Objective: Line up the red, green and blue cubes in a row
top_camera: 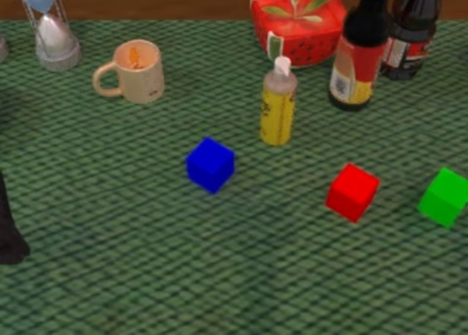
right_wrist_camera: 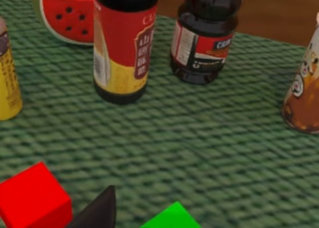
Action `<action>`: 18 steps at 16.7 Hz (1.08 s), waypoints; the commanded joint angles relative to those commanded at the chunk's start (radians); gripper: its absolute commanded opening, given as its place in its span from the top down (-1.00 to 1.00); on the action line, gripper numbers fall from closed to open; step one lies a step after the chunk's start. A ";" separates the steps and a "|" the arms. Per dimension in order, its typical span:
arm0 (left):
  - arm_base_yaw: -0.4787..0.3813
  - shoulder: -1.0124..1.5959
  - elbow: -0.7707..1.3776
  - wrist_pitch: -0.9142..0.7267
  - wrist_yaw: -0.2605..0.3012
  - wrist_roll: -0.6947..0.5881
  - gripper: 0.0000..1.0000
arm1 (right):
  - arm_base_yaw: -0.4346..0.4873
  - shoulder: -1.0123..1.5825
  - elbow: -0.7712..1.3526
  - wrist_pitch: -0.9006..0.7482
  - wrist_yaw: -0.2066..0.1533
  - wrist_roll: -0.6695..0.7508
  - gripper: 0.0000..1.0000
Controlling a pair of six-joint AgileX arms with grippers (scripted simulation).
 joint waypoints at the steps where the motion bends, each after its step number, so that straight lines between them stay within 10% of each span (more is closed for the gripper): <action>1: 0.000 0.000 0.000 0.000 0.000 0.000 -1.00 | 0.020 0.106 0.077 -0.054 0.001 -0.023 -1.00; 18: 0.000 0.000 0.000 0.000 0.000 0.000 -1.00 | 0.302 1.510 1.130 -0.775 0.004 -0.330 -1.00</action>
